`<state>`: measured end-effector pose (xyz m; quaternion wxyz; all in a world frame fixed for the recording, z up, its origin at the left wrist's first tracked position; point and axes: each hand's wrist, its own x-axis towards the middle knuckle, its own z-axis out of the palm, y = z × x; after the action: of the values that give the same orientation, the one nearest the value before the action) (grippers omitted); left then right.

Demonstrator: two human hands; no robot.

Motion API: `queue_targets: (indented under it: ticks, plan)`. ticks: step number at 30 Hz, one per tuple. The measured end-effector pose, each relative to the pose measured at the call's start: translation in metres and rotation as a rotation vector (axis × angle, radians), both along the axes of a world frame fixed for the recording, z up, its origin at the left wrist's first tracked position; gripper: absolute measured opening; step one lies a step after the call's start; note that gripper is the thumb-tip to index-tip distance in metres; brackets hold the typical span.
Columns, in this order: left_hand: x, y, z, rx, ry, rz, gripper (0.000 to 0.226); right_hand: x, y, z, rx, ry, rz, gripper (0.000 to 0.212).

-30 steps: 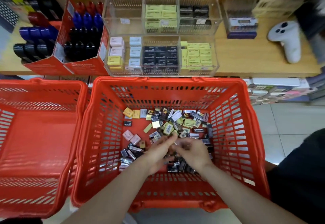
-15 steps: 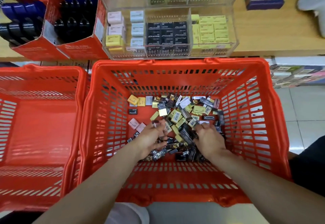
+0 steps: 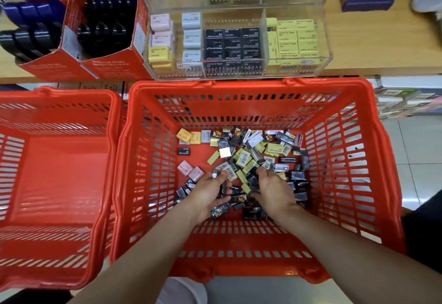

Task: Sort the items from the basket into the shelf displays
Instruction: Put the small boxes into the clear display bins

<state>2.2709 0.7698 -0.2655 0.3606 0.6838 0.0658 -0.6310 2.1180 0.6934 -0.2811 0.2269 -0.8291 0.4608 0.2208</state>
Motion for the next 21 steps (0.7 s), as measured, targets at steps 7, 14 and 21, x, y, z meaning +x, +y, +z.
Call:
queue_targets:
  ticks: [7,14,21]
  plan:
    - [0.014,-0.005,0.013,-0.004,-0.009,-0.020,0.023,0.012,-0.003,-0.010,-0.022,0.088,0.054,0.045]
    - [0.032,-0.022,0.063,-0.083,-0.044,-0.049,0.035,0.005,-0.029,0.038,0.613,-0.337,-0.536,0.046]
    - [0.028,-0.033,0.200,-0.196,-0.055,-0.064,0.022,0.012,-0.052,0.203,1.134,-0.823,-0.799,0.024]
